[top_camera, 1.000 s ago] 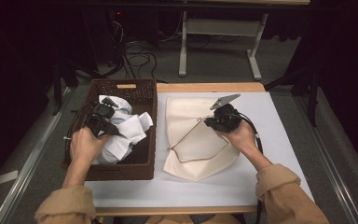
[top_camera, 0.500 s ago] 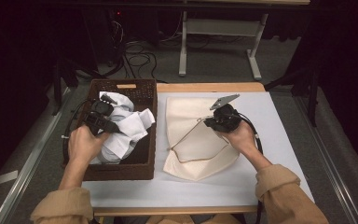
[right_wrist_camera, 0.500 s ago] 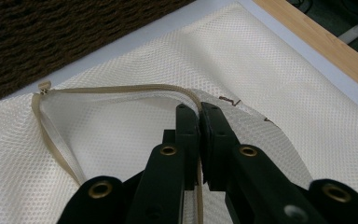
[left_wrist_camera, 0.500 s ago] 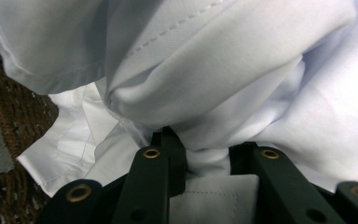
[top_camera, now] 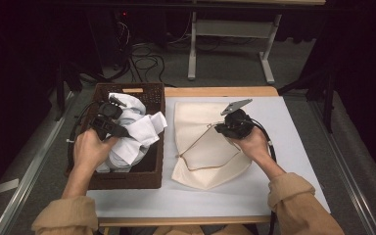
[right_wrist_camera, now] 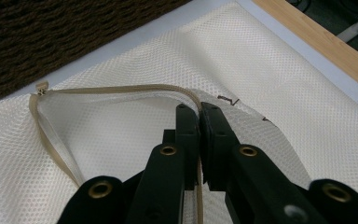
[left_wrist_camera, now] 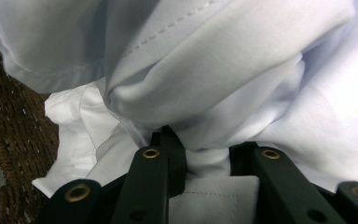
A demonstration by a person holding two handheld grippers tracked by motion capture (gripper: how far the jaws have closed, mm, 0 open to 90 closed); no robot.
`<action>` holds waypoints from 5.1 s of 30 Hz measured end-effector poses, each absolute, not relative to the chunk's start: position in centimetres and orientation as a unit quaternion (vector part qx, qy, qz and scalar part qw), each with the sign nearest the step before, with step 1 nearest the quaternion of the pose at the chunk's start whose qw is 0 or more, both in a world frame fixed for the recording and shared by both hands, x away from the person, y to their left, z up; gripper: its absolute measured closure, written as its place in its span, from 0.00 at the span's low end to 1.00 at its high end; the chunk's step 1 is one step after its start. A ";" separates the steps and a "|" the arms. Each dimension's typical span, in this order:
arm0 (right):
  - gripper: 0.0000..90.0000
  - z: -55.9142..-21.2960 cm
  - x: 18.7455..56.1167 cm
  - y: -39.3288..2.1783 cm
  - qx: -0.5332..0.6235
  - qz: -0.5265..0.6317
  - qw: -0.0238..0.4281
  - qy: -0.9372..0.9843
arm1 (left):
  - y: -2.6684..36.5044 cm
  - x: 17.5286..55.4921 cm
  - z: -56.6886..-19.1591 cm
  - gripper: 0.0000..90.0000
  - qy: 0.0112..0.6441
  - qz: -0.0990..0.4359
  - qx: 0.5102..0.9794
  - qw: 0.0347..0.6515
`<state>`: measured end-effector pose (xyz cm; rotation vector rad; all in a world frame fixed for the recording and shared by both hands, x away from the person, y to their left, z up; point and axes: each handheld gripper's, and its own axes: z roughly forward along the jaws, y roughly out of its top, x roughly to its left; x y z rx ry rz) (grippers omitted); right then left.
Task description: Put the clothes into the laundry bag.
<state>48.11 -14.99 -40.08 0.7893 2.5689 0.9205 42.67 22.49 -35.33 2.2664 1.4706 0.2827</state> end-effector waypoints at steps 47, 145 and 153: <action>0.97 -40.1 47.0 -15.0 0.292 0.307 0.161 0.892 | 19.8 40.5 -30.2 0.83 0.474 0.087 0.831 0.278; 0.99 -40.9 48.5 -17.4 0.317 0.322 0.134 0.882 | 1.5 37.8 -39.6 0.82 0.290 -0.004 0.926 0.243; 0.99 -40.8 48.4 -17.3 0.313 0.325 0.137 0.882 | 1.2 38.7 -40.8 0.79 0.308 0.002 0.923 0.232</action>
